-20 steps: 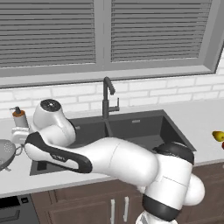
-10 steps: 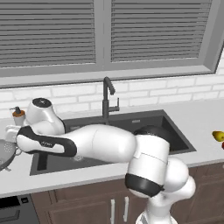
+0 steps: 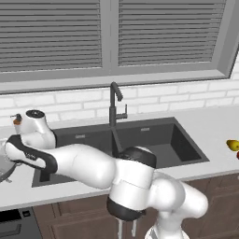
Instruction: Put the colander in the sink, put the pear, apple in the colander, and turn on the sink faucet and pour water over the colander.
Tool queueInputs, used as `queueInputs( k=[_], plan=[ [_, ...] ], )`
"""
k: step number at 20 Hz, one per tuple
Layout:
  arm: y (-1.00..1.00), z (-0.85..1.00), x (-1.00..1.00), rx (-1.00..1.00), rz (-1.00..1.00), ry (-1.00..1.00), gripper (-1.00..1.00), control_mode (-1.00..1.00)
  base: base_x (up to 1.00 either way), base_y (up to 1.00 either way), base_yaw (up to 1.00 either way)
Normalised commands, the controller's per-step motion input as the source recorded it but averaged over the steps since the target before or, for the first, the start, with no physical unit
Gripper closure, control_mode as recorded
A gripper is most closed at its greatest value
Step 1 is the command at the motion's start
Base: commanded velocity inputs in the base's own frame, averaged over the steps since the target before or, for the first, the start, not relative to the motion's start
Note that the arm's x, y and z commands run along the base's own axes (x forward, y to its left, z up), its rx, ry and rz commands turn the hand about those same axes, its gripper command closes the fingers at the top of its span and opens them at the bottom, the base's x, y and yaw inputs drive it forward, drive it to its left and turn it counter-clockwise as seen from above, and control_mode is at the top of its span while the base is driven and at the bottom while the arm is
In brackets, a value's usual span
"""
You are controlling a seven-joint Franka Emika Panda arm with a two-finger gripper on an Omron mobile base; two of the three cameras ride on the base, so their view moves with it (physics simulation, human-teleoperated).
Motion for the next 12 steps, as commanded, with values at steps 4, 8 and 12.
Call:
queueInputs(
  k=[4,8,12],
  plan=[
    [0.30,-0.34,0.10,-0.06,-0.01,0.06,-1.00,-1.00,0.00,0.00,0.00],
    [0.21,-0.34,0.13,-0.07,0.00,0.05,-1.00,-1.00,0.00,0.00,0.00],
    [0.20,-0.36,0.14,-0.06,0.00,0.02,-1.00,-1.00,0.00,0.00,0.00]
  ],
)
